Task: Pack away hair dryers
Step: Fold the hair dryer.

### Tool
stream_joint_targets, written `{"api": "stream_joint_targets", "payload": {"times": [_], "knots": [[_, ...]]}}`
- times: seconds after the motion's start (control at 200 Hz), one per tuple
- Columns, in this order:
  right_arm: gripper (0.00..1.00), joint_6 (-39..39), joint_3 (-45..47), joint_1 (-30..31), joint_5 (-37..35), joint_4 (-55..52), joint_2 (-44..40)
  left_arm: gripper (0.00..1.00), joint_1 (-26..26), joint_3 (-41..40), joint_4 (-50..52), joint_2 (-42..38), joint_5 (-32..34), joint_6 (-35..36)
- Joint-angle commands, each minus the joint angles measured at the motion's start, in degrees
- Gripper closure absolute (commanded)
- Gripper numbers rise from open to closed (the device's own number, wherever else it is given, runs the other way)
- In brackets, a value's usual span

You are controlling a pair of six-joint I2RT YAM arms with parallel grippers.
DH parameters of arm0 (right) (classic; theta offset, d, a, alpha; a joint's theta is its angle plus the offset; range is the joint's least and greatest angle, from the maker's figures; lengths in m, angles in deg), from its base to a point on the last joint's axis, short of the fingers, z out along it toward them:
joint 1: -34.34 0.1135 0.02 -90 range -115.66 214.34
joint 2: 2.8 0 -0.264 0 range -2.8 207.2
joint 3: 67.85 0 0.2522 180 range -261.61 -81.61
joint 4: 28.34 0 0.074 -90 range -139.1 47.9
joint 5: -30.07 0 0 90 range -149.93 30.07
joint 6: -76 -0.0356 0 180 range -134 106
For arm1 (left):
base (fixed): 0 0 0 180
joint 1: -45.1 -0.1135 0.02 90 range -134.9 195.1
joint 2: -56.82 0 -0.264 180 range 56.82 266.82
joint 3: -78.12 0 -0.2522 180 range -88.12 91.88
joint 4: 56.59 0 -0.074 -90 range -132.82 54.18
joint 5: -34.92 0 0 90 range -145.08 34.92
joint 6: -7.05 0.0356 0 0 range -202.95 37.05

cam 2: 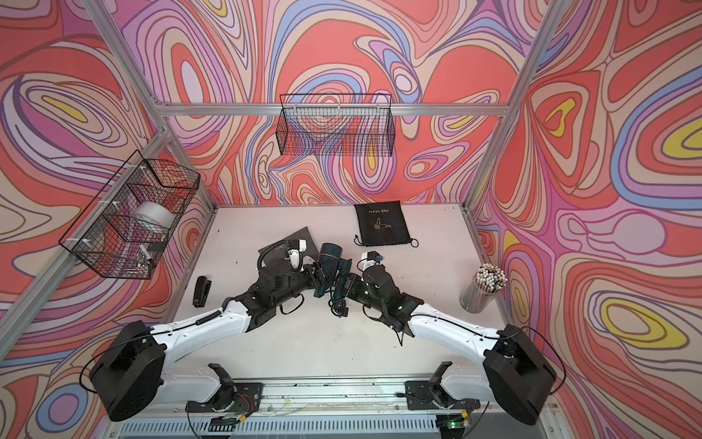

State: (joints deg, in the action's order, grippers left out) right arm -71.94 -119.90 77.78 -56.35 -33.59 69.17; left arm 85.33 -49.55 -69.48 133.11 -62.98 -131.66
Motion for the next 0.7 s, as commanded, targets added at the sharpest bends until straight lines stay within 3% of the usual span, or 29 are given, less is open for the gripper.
{"api": "stream_joint_targets", "payload": {"times": [0.0, 0.115, 0.18, 0.26, 0.491, 0.696], "knots": [[0.74, 4.4, -3.5, 1.4, 2.6, 5.5, -5.3, 1.00, 1.9, -0.2, 7.0, 0.9, -2.4, -0.7], [0.54, 6.7, -1.3, 1.2, -0.7, -1.4, -9.5, 1.00, 0.9, 0.2, 9.7, -1.2, -1.7, -0.5], [0.38, 6.8, 0.5, 1.0, -1.6, -3.3, -12.0, 1.00, -0.5, 0.1, 9.5, -2.5, -2.3, -1.7], [0.29, 6.8, 2.6, 0.4, -1.1, -4.3, -14.9, 1.00, -2.4, 0.5, 9.3, -3.7, -3.2, -3.1], [0.26, 3.8, 9.2, -5.2, 8.0, 0.9, -20.0, 1.00, -5.2, 2.2, 5.6, -4.8, -6.2, -6.7], [0.25, 0.3, 14.3, -10.5, 16.5, 13.2, -18.1, 1.00, -5.2, 2.3, -2.2, -1.7, -11.2, -11.1]]}}
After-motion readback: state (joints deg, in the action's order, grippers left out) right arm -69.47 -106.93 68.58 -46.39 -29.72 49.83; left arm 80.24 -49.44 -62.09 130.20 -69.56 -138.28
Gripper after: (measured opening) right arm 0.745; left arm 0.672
